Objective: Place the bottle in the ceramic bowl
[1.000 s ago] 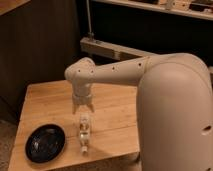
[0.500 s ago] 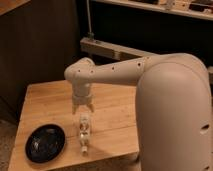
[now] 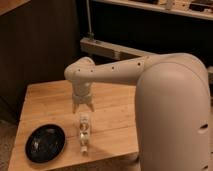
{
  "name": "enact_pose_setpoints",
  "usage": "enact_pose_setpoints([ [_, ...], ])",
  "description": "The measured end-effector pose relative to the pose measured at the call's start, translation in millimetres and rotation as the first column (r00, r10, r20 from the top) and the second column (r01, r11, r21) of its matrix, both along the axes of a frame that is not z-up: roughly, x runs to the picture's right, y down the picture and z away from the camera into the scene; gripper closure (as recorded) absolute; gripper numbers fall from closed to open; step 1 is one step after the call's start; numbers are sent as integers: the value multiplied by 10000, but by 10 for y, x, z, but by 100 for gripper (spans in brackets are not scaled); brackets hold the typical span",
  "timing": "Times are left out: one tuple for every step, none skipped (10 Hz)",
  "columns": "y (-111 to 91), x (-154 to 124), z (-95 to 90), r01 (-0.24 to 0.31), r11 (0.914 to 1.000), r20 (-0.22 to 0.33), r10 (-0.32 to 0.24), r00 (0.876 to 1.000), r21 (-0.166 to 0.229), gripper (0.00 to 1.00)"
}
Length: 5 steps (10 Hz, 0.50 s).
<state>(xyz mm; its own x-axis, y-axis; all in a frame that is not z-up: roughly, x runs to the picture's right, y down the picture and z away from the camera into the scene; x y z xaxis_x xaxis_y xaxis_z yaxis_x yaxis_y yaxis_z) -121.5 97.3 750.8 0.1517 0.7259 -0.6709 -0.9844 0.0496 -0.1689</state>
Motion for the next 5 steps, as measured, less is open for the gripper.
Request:
enact_pose_setpoints([
  [-30, -32, 39, 112, 9999, -6, -112, 9999, -34, 35],
  [-40, -104, 53, 234, 9997, 29, -234, 9997, -49, 35],
  [-13, -205, 45, 414, 9991, 51, -414, 9991, -30, 35],
  [51, -308, 34, 567, 9984, -6, -567, 9984, -10, 35],
  [126, -400, 22, 676, 9977, -8, -676, 9977, -72, 35],
])
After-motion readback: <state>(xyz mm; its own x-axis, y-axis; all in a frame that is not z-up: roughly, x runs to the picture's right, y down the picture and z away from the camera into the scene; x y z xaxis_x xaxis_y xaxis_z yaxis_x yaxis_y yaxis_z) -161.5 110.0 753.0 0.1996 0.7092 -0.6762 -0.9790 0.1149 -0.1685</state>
